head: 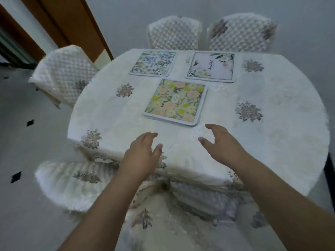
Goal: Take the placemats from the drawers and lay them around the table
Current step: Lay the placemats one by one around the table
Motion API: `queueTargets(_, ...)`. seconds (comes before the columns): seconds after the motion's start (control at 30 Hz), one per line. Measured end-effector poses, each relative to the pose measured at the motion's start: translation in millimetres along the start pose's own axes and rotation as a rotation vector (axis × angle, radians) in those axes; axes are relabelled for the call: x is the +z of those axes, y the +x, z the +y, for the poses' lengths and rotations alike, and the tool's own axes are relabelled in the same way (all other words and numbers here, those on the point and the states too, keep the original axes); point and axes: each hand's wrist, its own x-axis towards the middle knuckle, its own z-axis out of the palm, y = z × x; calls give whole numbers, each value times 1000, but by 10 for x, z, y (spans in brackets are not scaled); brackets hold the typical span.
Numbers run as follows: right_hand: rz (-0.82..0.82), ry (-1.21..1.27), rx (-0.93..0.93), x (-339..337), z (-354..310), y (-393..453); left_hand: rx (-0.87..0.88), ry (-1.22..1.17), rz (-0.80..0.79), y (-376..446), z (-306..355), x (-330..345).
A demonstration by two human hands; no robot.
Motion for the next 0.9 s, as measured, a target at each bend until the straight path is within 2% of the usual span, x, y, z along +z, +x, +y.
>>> queueTargets(0.2,65,134,220,506,42,1058,-10,-41,-149,1604,-654,420)
queueTargets(0.3,123,200,315,750,65,1497,-30,-59,-124,2314,-905,603)
queueTargets(0.43,123,164,353,990,-15,1838,-139,-152,-137,2955,-1103,748)
queueTargets(0.63,292,29,378,1187,-43,2006,-135,-172,-37,3215,-1276,783)
queueTargets(0.8,415,237,356,1137,-29,2080,-31,-237,98,3203,-1288,669)
queueTargets(0.9,441,301,323,966,52,2062,-18,-415,13,3105,-1154,633)
